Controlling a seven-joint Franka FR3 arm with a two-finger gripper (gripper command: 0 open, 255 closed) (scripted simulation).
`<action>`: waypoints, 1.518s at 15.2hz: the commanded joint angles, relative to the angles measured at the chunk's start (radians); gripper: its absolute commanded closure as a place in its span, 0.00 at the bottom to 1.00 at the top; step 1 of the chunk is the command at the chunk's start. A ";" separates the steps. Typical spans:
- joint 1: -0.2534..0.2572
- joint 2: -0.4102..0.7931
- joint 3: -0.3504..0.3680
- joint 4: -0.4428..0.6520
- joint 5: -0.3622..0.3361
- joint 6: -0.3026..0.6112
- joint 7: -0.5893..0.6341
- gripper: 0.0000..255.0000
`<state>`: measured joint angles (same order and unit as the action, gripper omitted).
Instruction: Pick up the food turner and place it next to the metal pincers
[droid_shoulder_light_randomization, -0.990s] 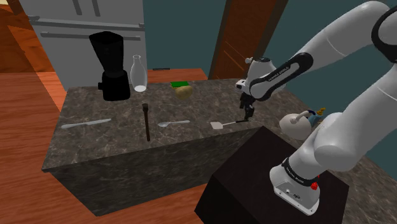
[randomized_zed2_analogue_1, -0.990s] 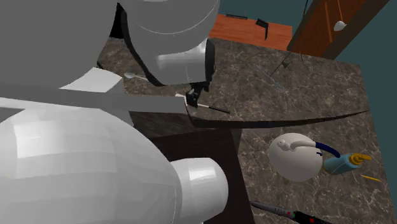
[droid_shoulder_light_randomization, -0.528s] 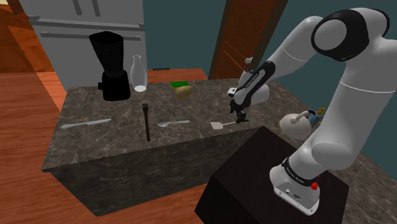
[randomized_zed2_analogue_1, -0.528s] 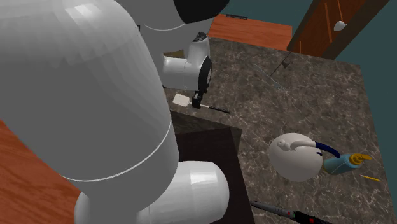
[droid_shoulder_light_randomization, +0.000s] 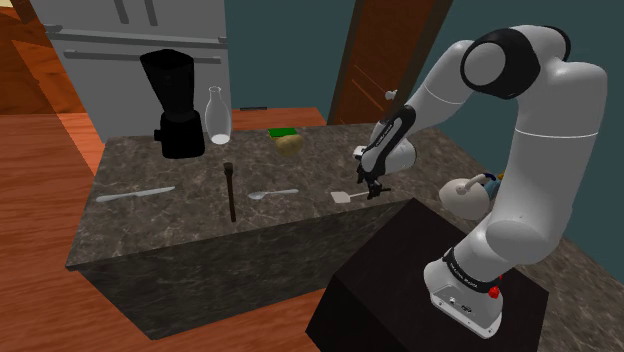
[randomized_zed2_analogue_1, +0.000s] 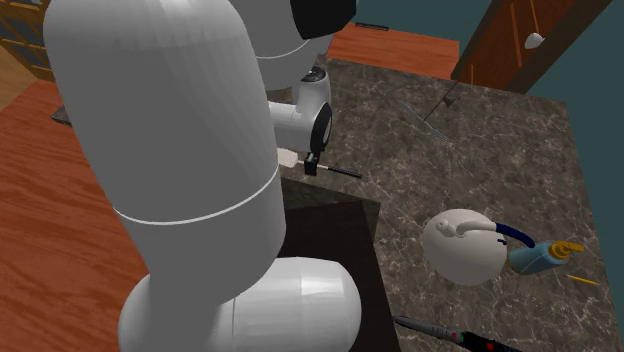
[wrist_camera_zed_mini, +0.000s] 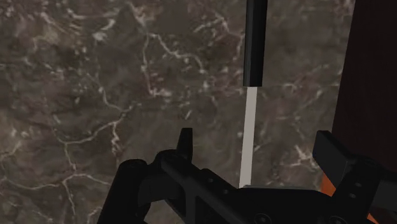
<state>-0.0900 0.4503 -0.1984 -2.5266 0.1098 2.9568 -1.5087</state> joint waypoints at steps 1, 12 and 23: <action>-0.012 0.022 0.011 0.006 0.006 0.017 -0.007 0.00; -0.012 0.022 0.011 0.006 0.006 0.017 -0.007 1.00; 0.023 -0.061 -0.030 -0.020 -0.018 -0.042 0.009 1.00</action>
<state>-0.0740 0.4062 -0.2196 -2.5420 0.0971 2.9287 -1.5028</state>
